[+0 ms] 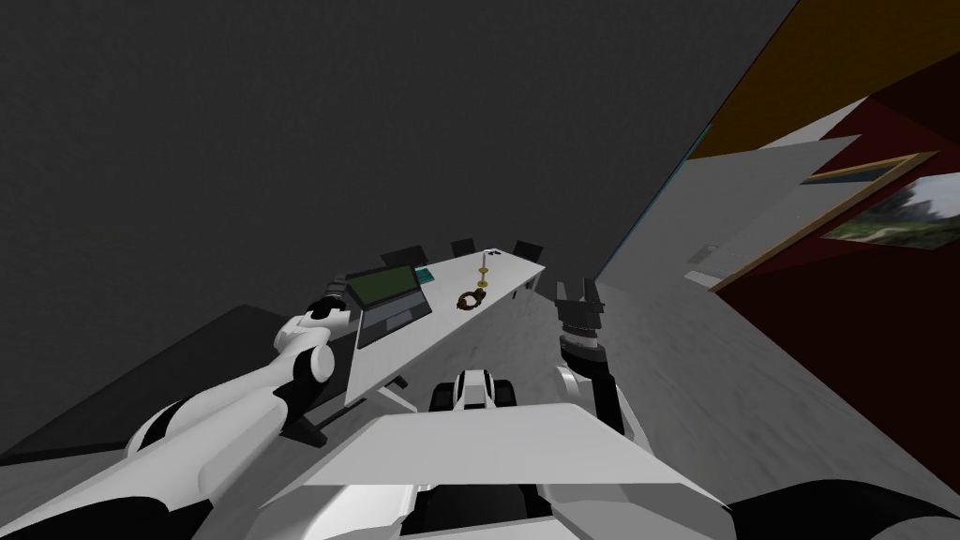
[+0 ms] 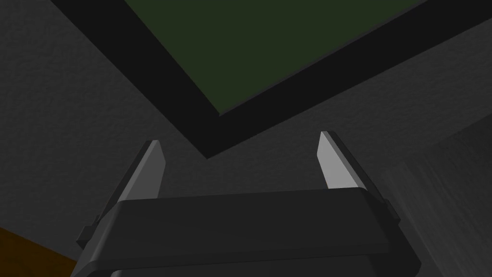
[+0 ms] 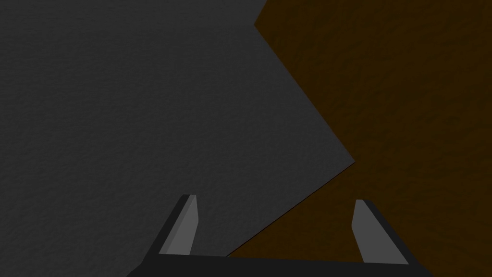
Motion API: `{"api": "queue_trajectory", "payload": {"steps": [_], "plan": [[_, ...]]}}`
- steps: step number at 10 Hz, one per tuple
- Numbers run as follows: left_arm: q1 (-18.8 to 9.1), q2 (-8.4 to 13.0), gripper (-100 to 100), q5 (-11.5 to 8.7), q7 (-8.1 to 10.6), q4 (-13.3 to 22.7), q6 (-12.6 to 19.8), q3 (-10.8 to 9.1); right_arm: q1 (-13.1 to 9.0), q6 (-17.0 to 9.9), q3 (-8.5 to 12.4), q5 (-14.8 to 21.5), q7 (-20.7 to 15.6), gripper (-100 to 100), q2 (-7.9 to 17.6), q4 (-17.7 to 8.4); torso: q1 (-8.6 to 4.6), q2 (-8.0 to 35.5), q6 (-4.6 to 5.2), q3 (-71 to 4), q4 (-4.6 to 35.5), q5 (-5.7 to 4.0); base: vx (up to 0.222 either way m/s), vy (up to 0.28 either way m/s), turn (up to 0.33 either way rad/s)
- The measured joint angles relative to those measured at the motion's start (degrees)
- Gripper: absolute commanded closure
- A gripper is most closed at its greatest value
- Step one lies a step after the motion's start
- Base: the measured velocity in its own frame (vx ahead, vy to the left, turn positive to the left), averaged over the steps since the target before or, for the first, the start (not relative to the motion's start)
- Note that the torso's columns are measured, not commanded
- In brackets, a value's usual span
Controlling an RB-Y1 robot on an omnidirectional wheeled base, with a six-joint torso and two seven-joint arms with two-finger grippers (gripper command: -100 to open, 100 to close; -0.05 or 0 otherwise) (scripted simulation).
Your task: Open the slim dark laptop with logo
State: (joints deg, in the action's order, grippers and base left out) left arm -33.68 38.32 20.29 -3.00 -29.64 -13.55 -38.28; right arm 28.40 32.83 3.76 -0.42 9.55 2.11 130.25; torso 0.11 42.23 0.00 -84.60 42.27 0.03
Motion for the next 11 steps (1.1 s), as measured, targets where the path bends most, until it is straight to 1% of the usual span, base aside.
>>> {"api": "queue_trajectory", "payload": {"steps": [1, 3, 5, 7, 8, 9, 10, 11], "plan": [[0.5, -0.7, -100, 0.3, 0.24, -1.7, 0.8, 0.12, 0.0, 0.0, 0.0, 0.0, 0.0, 0, 0.0, 0.0, -0.08, 0.1, -0.01, 0.0, 0.0, -0.01, 0.005, 0.043, 0.027], [0.9, -1.8, -100, 1.1, 0.82, -4.0, 2.2, 0.18, 0.0, 0.0, 0.0, 0.0, 0.0, 0, 0.0, 0.0, -0.19, 0.1, 0.0, 0.1, 0.0, -0.05, 0.003, 0.029, 0.015], [1.4, -3.4, -100, 2.2, 1.37, -6.8, 3.7, 0.04, 0.0, 0.0, 0.0, 0.0, 0.0, 0, 0.0, 0.0, -0.06, 0.0, -0.01, 0.0, 0.0, -0.02, 0.008, 0.053, 0.038], [2.2, -5.7, -100, 3.7, 2.36, -11.6, 6.5, 0.22, 0.0, 0.0, 0.0, 0.0, 0.0, 0, 0.0, 0.0, -0.06, 0.0, 0.0, 0.0, 0.0, -0.02, 0.017, 0.064, 0.033], [1.9, -6.8, -100, 4.6, 2.12, -12.2, 6.8, -0.59, 0.0, 0.0, 0.0, 0.0, 0.0, 0, 0.0, 0.0, -0.07, 0.0, 0.0, 0.0, 0.0, -0.02, 0.017, 0.064, 0.028], [1.9, -7.7, -100, 5.4, 2.14, -13.4, 7.4, -0.85, 0.0, 0.0, 0.0, 0.0, 0.0, 0, 0.0, 0.0, -0.11, 0.0, 0.0, 0.0, 0.0, -0.03, 0.011, 0.04, 0.01], [2.1, -8.2, -100, 5.7, 2.45, -14.7, 8.3, -0.62, 0.0, 0.0, 0.0, 0.0, 0.0, 0, 0.0, 0.0, -0.19, 0.1, 0.0, 0.0, 0.0, -0.05, 0.004, 0.015, 0.0], [2.1, -8.2, 100, 5.7, 2.53, -14.8, 8.5, -0.59, 0.0, 0.0, 0.0, 0.0, 0.0, 0, 0.0, 0.0, -0.24, 0.1, 0.0, 0.1, 0.0, -0.07, 0.004, -0.039, -0.063]]}}
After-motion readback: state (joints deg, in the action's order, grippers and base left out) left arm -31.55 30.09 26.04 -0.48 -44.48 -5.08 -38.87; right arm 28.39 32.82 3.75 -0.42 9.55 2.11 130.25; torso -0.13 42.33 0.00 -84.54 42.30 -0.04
